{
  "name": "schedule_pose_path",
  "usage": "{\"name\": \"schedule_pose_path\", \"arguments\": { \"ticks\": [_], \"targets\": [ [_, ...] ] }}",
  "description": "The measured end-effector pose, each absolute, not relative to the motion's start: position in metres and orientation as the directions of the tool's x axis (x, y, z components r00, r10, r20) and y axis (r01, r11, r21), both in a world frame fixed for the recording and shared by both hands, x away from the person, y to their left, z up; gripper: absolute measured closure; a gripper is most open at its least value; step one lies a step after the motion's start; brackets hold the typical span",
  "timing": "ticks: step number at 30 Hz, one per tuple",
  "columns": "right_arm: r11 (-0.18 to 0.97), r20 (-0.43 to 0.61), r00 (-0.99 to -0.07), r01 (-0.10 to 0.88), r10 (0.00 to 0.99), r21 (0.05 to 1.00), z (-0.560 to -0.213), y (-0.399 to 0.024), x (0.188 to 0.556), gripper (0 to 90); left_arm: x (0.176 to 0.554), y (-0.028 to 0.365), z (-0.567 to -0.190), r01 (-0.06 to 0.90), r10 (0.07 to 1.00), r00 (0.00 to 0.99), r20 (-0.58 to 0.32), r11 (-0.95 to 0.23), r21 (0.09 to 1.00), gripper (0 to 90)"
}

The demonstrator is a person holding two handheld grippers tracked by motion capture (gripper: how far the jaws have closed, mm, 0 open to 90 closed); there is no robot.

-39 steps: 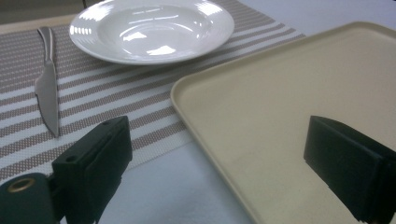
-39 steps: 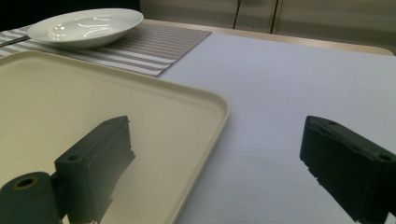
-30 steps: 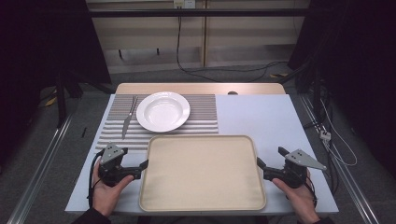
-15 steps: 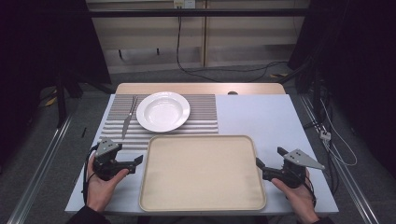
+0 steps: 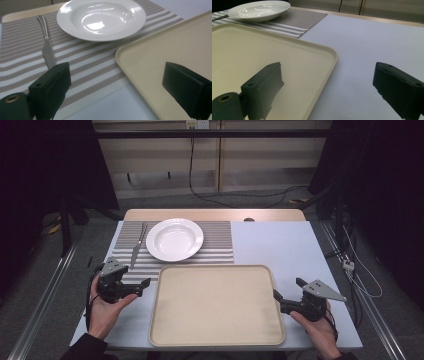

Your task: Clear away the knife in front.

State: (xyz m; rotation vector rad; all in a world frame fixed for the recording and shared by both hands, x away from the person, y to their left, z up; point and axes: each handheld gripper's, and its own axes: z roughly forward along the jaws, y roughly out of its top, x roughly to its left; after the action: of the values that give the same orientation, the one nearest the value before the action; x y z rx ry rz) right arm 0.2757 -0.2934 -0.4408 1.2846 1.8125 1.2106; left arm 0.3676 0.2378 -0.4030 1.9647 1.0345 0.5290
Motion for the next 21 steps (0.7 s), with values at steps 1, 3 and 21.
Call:
{"name": "schedule_pose_path", "arguments": {
  "ticks": [1,3,21],
  "targets": [
    [0.115,0.03,-0.35,0.387,0.936,0.915,-0.441,-0.293,0.276,8.6,0.369,0.238,-0.402,0.47,0.823,0.568,-0.003,-0.321,0.822,8.0],
    [0.114,0.031,-0.35,0.388,0.936,0.915,-0.441,-0.294,0.276,8.6,0.371,0.238,-0.4,0.473,0.824,0.566,-0.013,-0.312,0.824,7.6],
    [0.123,0.032,-0.364,0.395,0.931,0.91,-0.442,-0.291,0.278,8.6,0.417,0.246,-0.388,0.505,0.868,0.497,0.0,-0.289,0.813,11.8]
  ]
}}
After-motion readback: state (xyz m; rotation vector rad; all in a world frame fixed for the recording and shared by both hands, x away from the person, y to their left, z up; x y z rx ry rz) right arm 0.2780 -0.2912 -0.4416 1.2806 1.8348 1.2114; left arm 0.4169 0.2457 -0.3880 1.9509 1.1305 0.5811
